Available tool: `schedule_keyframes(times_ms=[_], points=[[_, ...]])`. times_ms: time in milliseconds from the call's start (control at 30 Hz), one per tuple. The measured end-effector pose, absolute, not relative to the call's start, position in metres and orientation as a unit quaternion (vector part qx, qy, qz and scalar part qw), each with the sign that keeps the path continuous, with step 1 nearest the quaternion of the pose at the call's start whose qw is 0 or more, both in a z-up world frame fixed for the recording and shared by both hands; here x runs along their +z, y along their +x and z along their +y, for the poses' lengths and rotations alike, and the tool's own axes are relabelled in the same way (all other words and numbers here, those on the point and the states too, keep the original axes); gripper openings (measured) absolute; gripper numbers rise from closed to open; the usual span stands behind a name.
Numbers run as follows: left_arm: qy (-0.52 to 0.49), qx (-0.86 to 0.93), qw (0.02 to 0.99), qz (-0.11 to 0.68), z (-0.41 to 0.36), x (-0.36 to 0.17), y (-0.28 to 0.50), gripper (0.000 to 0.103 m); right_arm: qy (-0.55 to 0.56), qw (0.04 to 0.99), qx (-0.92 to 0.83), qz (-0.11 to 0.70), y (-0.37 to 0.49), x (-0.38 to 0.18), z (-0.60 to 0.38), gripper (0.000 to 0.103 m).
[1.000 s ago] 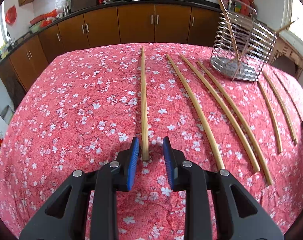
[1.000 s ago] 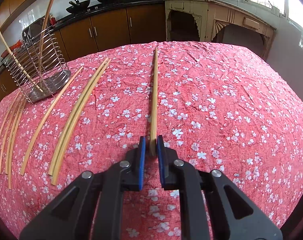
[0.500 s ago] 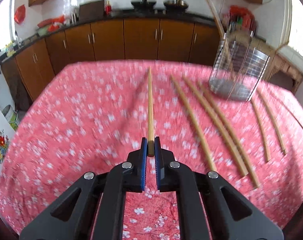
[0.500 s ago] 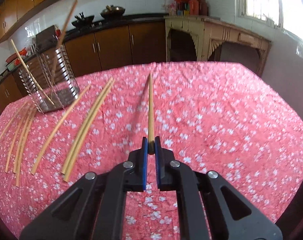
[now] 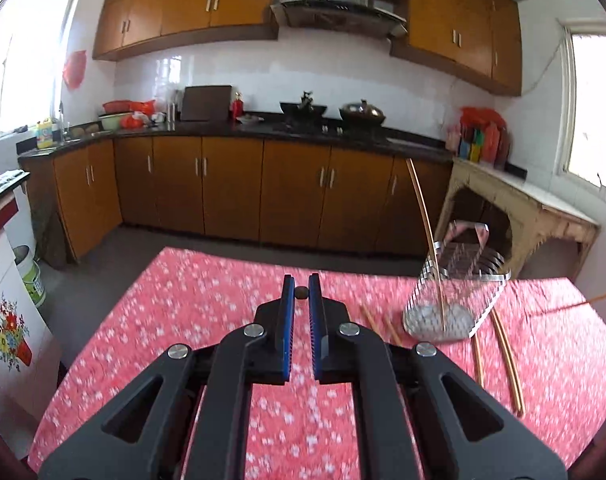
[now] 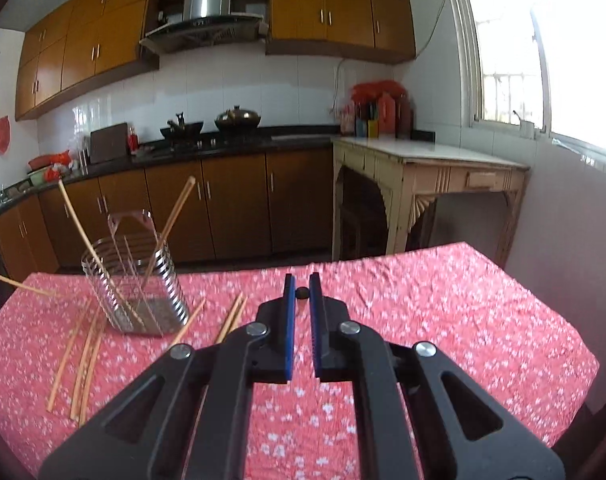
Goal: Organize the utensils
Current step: 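Carry both chopsticks to the wire holder and open both tools to release them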
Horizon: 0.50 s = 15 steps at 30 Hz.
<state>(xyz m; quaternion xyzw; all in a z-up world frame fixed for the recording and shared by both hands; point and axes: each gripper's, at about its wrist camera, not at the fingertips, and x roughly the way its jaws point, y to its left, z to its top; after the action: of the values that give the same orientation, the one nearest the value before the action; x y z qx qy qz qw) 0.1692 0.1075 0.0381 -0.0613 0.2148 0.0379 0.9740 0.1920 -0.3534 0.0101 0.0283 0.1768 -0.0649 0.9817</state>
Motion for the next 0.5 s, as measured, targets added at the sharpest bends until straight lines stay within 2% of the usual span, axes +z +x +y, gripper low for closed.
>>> schedule_keyframes(times_ms=[233, 500], points=[[-0.067, 0.045, 0.98, 0.183, 0.11, 0.067, 0.178, 0.007, 0.044, 0.987, -0.054, 0.143, 0.203, 0.046, -0.356, 0.008], [-0.061, 0.035, 0.983, 0.167, 0.102, 0.085, 0.176, 0.007, 0.077, 0.987, -0.008, 0.142, 0.202, 0.073, -0.357, 0.008]])
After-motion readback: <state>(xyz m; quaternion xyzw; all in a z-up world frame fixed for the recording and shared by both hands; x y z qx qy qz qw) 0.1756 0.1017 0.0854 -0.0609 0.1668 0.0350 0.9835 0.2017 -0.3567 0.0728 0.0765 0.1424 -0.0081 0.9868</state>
